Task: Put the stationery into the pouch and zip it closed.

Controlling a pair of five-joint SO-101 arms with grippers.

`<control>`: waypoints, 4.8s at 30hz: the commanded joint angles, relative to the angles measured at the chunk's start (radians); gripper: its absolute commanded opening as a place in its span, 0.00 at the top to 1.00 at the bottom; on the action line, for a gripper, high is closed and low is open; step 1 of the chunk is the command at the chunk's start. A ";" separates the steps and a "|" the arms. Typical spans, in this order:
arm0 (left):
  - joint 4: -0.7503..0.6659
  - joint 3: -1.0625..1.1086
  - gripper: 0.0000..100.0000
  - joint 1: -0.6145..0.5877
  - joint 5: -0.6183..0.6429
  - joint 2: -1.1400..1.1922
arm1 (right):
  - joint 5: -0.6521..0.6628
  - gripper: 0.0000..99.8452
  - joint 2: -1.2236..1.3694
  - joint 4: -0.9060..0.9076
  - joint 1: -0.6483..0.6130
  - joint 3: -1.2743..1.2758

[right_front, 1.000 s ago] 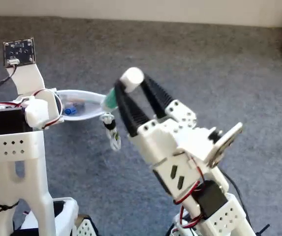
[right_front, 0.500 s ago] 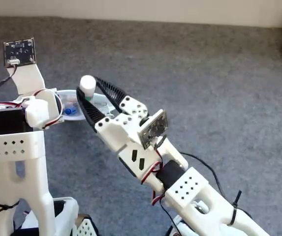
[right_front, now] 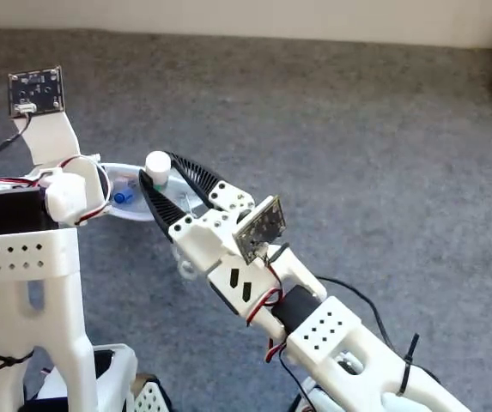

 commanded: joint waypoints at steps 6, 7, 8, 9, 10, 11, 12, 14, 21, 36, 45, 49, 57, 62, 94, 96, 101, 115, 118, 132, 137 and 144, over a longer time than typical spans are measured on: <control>-0.018 -0.004 0.99 0.012 0.003 -0.033 | 0.015 0.97 -0.010 -0.022 -0.012 0.002; -0.018 -0.002 0.99 0.012 0.002 -0.033 | 0.015 0.95 -0.013 -0.022 -0.010 0.018; -0.018 -0.002 0.99 0.012 0.002 -0.033 | 0.015 0.92 -0.013 -0.022 -0.010 0.030; -0.018 -0.002 0.99 0.012 0.002 -0.033 | 0.015 0.88 -0.013 -0.022 -0.012 0.044; -0.018 -0.002 0.99 0.012 0.002 -0.033 | 0.015 0.85 -0.013 -0.022 -0.013 0.056; -0.018 -0.002 0.99 0.012 0.002 -0.033 | 0.015 0.82 -0.013 -0.022 -0.013 0.064; -0.018 -0.002 0.99 0.012 0.002 -0.033 | 0.015 0.79 -0.013 -0.022 -0.013 0.068; -0.018 -0.002 0.99 0.012 0.002 -0.033 | 0.015 0.78 -0.013 -0.022 -0.013 0.068; -0.052 0.035 0.99 0.012 0.002 -0.033 | 0.015 0.78 -0.015 -0.022 -0.012 0.071; -0.055 0.039 0.99 0.010 0.002 -0.035 | 0.009 0.78 -0.114 0.196 0.021 0.064; -0.054 0.041 0.99 -0.004 0.002 -0.036 | 0.006 0.78 -0.466 0.547 0.019 0.061; -0.054 0.041 0.99 -0.012 0.002 -0.036 | -0.097 0.78 -0.478 0.562 0.019 0.070; -0.052 0.041 0.99 -0.012 0.002 -0.035 | -0.152 0.78 -0.479 0.561 -0.074 0.150; -0.052 0.042 0.99 -0.012 0.002 -0.035 | -0.152 0.78 -0.479 0.553 -0.104 0.219; -0.055 0.058 0.99 -0.012 0.002 -0.038 | -0.147 0.88 -0.234 0.312 -0.053 0.266; -0.055 0.058 0.99 -0.012 0.002 -0.038 | -0.147 0.88 -0.234 0.312 -0.050 0.266; -0.055 0.058 0.99 -0.012 0.002 -0.035 | -0.147 0.88 -0.234 0.314 -0.047 0.239; -0.057 0.065 0.99 -0.012 0.000 -0.035 | -0.146 0.88 -0.326 0.321 -0.045 0.242; -0.060 0.067 0.99 -0.012 0.000 -0.035 | -0.132 0.88 -0.406 0.321 -0.045 0.243; -0.063 0.068 0.99 -0.012 0.000 -0.035 | -0.068 0.88 -0.433 0.403 -0.053 0.245; -0.061 0.068 0.99 -0.012 0.000 -0.035 | -0.063 0.93 -0.433 0.404 -0.053 0.243; -0.061 0.068 0.99 -0.012 0.000 -0.035 | -0.063 0.99 -0.437 0.404 -0.048 0.245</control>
